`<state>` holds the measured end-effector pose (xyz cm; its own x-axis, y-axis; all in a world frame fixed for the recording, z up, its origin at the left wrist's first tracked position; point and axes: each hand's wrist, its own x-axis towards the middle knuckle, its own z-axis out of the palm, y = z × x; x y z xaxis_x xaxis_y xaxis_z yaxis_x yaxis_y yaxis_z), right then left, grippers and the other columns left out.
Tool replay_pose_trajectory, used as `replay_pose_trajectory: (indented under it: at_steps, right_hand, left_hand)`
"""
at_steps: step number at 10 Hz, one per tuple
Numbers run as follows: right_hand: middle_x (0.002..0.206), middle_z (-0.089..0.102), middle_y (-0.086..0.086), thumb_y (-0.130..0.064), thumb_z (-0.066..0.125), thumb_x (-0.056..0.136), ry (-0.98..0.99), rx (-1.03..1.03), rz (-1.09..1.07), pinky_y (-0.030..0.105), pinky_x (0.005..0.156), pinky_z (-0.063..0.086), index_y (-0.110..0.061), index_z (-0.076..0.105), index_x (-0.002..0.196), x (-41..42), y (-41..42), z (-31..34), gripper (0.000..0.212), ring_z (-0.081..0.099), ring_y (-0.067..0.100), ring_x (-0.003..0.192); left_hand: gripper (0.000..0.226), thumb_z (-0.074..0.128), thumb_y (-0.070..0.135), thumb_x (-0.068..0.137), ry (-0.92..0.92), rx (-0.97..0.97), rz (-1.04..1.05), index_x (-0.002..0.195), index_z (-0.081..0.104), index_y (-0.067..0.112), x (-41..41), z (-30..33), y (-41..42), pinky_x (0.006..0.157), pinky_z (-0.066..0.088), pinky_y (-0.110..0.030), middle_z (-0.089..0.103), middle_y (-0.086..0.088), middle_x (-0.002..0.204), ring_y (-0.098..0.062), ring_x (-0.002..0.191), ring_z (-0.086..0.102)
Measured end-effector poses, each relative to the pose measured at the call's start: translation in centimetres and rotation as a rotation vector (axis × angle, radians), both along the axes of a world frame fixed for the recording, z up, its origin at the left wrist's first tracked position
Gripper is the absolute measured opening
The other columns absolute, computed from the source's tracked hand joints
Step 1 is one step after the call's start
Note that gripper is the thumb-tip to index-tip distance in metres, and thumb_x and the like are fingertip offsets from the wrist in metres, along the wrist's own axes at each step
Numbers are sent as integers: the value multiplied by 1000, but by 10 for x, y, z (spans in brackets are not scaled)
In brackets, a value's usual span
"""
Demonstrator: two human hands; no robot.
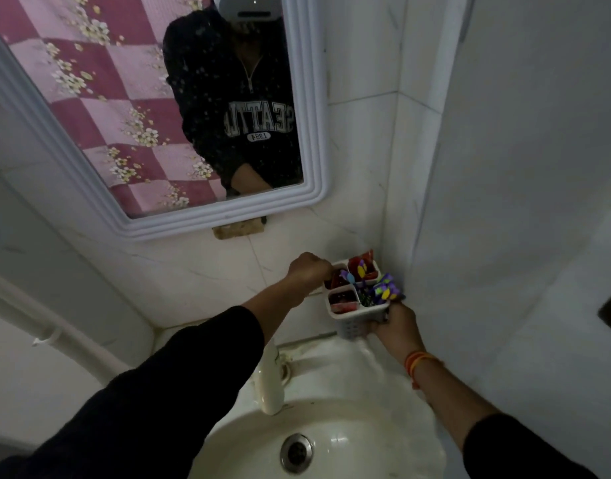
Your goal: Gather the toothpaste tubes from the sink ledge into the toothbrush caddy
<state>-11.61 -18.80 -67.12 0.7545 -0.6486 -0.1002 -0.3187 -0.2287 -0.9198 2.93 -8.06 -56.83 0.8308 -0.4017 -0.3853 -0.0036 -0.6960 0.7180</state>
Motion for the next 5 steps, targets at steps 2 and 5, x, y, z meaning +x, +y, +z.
replay_pose_trajectory:
  at_steps: [2, 5]
  right_hand:
    - [125, 65, 19, 1, 78, 75, 51, 6, -39, 26, 88, 44, 3, 59, 122, 22, -17, -6, 51, 60, 33, 116]
    - [130, 62, 18, -10, 75, 80, 81, 18, -106, 37, 99, 47, -8, 46, 139, 12, -4, -5, 66, 59, 36, 119]
  left_hand:
    - [33, 65, 18, 76, 52, -139, 168, 101, 72, -2, 2, -7, -12, 73, 53, -31, 71, -15, 94, -27, 86, 68]
    - [14, 58, 21, 93, -130, -54, 111, 96, 66, 10, -27, 0, 10, 80, 49, -32, 61, -8, 96, -23, 88, 57]
